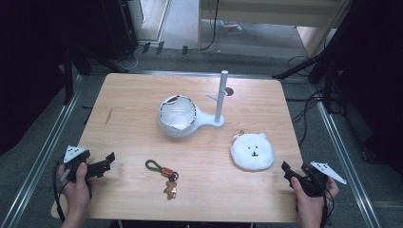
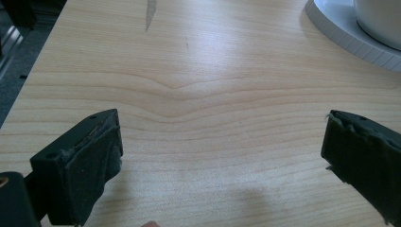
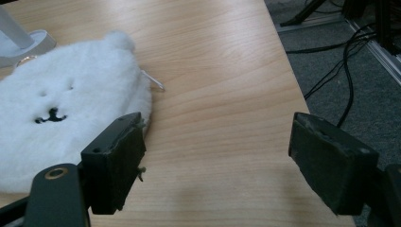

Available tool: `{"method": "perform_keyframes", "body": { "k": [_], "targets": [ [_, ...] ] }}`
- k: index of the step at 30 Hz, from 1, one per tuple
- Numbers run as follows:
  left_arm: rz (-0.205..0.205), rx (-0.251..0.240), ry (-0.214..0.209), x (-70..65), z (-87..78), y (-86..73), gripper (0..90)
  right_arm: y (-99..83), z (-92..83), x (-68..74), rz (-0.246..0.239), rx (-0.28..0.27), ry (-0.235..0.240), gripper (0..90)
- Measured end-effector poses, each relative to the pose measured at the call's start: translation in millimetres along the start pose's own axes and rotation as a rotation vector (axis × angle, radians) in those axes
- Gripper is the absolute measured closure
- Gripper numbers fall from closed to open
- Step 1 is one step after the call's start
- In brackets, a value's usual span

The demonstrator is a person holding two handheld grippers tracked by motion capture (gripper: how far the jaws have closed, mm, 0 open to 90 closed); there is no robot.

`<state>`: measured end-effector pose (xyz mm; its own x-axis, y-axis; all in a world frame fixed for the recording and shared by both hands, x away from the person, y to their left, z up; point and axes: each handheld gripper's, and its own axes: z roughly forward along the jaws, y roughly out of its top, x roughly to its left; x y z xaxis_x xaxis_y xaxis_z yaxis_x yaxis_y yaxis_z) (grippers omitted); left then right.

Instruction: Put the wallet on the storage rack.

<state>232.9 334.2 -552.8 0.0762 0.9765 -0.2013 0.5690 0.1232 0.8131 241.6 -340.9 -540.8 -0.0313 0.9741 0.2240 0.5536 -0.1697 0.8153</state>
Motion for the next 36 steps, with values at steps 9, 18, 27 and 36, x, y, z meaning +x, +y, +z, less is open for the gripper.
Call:
{"method": "perform_keyframes", "body": {
  "k": [9, 18, 27, 36],
  "targets": [
    [-0.001, 0.001, 0.002, -0.2, 0.0, -0.2, 0.4, 15.8, 2.1, 19.9, -0.023, 0.032, 0.021, 18.5],
    [0.005, 0.008, 0.006, -0.5, 1.2, 0.8, 0.4, 26.5, 16.4, 39.6, -0.068, 0.121, 0.089, 14.7],
    [0.005, 0.019, 0.020, -0.8, 5.5, 3.4, 0.4, 33.1, 47.5, 45.9, -0.008, 0.188, 0.115, 14.4],
    [0.006, 0.016, 0.021, -1.3, 6.1, 3.8, 0.4, 28.4, 62.7, 54.3, -0.026, 0.229, 0.117, 16.9]
  ]
}}
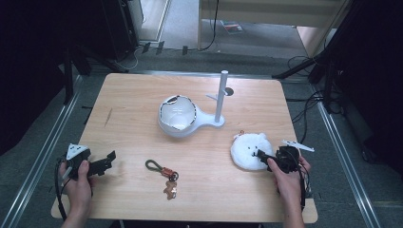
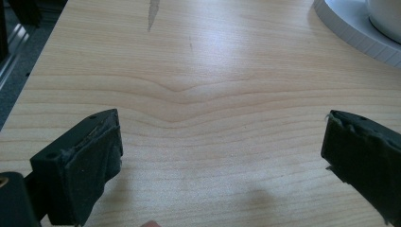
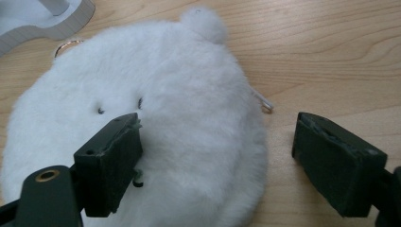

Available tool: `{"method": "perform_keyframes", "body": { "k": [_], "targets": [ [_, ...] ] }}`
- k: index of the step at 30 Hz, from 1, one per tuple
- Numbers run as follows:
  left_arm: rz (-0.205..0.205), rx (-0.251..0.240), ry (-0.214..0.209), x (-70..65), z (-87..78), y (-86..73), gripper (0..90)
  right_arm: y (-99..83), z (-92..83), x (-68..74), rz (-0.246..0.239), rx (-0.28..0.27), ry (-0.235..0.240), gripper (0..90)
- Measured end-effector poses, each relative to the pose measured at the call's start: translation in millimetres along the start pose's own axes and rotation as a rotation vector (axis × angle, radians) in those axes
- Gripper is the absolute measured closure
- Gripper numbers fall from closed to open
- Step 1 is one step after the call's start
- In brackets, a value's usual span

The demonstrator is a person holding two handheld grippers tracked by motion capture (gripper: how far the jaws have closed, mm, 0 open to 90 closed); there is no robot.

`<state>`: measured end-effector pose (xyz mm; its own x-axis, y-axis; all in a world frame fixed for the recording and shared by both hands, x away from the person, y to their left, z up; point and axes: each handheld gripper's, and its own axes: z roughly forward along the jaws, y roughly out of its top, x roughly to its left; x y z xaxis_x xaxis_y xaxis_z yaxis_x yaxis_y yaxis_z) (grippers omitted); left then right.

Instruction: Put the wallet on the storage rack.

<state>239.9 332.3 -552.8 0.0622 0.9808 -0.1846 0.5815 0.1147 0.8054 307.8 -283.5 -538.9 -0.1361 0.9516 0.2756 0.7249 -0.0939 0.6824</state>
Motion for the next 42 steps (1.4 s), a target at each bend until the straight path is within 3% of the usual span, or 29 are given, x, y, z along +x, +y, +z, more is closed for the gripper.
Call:
{"method": "perform_keyframes", "body": {
  "k": [2, 6, 13, 14, 17, 21, 25, 28, 30, 34, 42],
  "targets": [
    [-0.002, -0.001, 0.000, -0.2, 0.0, -0.2, 0.4, -0.9, 0.2, 1.6, -0.007, -0.004, -0.005, 20.0],
    [0.004, 0.003, 0.003, -1.0, -0.2, -0.3, 0.4, -4.7, 1.2, 7.9, -0.075, -0.013, -0.053, 25.6],
    [0.001, -0.004, -0.004, -0.3, -1.3, -1.0, 0.4, -7.8, 2.0, 18.1, -0.101, -0.018, -0.068, 49.3],
    [-0.002, -0.006, -0.004, -0.1, -1.4, -1.1, 0.4, -7.8, 2.0, 18.1, -0.101, -0.018, -0.068, 49.3],
    [-0.002, -0.001, -0.006, -0.5, -2.2, -1.6, 0.4, -10.6, 1.3, 11.3, -0.068, -0.051, -0.021, 62.9],
    [0.000, 0.002, -0.003, -0.9, -1.1, -1.2, 0.4, -13.9, 0.6, 4.7, -0.018, -0.077, 0.025, 72.2],
    [-0.001, 0.001, -0.002, -0.9, -0.5, -0.7, 0.4, -13.6, -1.3, 3.2, 0.003, -0.079, 0.044, 78.4],
    [-0.003, -0.001, -0.004, -0.7, -0.5, -0.7, 0.4, -11.7, -2.7, 4.3, 0.001, -0.079, 0.044, 79.2],
    [-0.004, -0.002, -0.008, -0.2, -1.0, -0.8, 0.4, -8.6, -8.4, 4.5, 0.021, -0.103, 0.070, 79.8],
    [-0.006, -0.006, -0.007, 0.3, -1.6, -1.0, 0.4, -5.5, -17.0, 8.1, 0.018, -0.138, 0.080, 79.7],
    [-0.005, -0.006, -0.006, 0.1, -1.6, -1.0, 0.4, 2.2, -39.1, 30.5, -0.016, -0.224, 0.119, 79.5]
  ]
}}
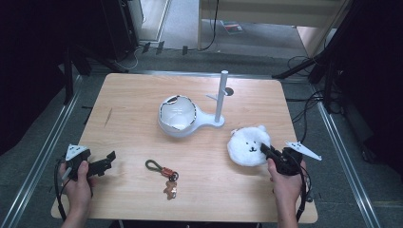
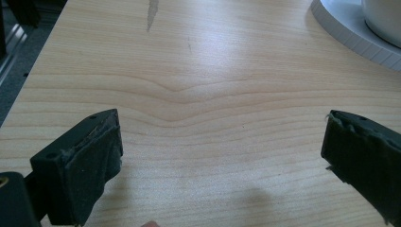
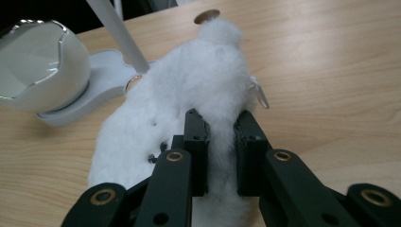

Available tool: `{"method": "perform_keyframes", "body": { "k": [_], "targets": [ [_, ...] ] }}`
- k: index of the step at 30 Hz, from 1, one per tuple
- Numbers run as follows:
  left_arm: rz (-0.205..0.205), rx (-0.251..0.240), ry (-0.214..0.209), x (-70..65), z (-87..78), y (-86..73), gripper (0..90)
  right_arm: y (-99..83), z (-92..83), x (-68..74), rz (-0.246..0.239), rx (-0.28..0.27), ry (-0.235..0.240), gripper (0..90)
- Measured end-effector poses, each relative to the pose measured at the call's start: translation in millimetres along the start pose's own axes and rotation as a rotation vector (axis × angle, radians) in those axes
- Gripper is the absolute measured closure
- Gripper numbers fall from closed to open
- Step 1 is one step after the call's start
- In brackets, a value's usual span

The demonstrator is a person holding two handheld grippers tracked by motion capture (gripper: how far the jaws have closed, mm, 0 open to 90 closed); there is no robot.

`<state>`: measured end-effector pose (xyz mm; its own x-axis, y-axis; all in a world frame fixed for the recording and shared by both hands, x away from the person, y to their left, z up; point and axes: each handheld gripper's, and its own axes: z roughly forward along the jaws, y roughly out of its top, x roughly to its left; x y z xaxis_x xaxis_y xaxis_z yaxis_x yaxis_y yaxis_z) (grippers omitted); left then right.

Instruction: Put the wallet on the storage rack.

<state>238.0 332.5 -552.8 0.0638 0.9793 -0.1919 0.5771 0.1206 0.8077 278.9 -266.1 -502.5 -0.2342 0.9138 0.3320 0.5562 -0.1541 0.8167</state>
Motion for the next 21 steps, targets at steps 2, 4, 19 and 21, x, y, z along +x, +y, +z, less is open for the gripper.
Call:
{"method": "perform_keyframes", "body": {
  "k": [2, 4, 19, 21],
  "targets": [
    [0.002, 0.000, 0.000, 0.0, 0.1, 0.0, 0.4, 3.2, -2.7, 7.1, -0.007, -0.015, 0.012, 79.5],
    [0.001, 0.000, 0.001, 0.0, 0.1, 0.0, 0.4, 4.6, -4.1, 10.9, -0.009, -0.020, 0.016, 79.5],
    [-0.001, -0.001, 0.002, -0.1, -0.4, -0.4, 0.4, 21.2, -9.4, 71.1, -0.073, -0.073, 0.009, 78.8],
    [-0.001, -0.001, 0.002, -0.2, -0.5, -0.4, 0.4, 22.1, -8.2, 75.8, -0.071, -0.078, 0.004, 78.7]
  ]
}}
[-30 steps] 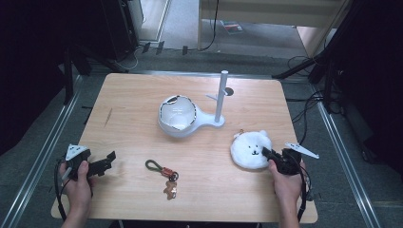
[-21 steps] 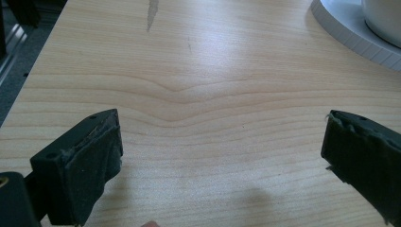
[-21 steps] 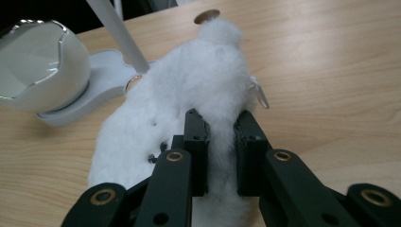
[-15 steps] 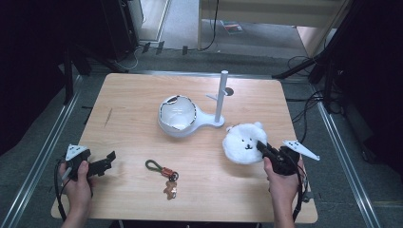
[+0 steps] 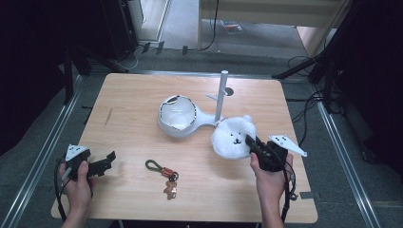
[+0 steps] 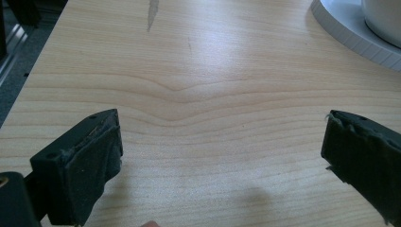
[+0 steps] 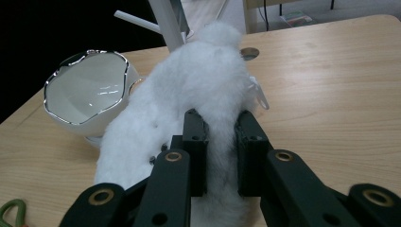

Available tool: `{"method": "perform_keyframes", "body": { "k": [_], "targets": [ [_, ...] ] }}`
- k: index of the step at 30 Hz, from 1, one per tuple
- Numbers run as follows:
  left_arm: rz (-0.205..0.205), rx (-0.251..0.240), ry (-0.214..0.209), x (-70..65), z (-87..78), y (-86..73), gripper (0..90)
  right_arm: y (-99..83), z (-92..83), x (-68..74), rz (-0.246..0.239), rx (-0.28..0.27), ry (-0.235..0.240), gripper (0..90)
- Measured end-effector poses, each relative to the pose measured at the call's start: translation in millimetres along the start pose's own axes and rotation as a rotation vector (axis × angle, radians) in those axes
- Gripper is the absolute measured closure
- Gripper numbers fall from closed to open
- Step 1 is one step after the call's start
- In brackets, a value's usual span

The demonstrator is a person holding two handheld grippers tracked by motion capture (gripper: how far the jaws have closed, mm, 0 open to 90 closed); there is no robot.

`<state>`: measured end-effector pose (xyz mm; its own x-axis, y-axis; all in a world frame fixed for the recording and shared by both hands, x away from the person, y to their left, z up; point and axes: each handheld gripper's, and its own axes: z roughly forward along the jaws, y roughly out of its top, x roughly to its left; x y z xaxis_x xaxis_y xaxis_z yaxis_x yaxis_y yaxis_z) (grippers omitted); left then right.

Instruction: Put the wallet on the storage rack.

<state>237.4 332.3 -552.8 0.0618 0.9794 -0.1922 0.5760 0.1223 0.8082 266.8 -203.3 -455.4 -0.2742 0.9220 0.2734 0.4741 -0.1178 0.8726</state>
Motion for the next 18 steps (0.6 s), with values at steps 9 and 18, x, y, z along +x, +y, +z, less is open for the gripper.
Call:
{"method": "perform_keyframes", "body": {
  "k": [9, 18],
  "targets": [
    [0.004, -0.001, -0.001, -0.1, -0.1, 0.0, 0.4, 4.0, 9.4, 23.8, -0.014, -0.020, 0.023, 78.6],
    [0.001, -0.001, -0.003, 0.1, 0.0, 0.0, 0.4, 10.0, 23.2, 46.2, -0.020, -0.041, 0.030, 78.5]
  ]
}}
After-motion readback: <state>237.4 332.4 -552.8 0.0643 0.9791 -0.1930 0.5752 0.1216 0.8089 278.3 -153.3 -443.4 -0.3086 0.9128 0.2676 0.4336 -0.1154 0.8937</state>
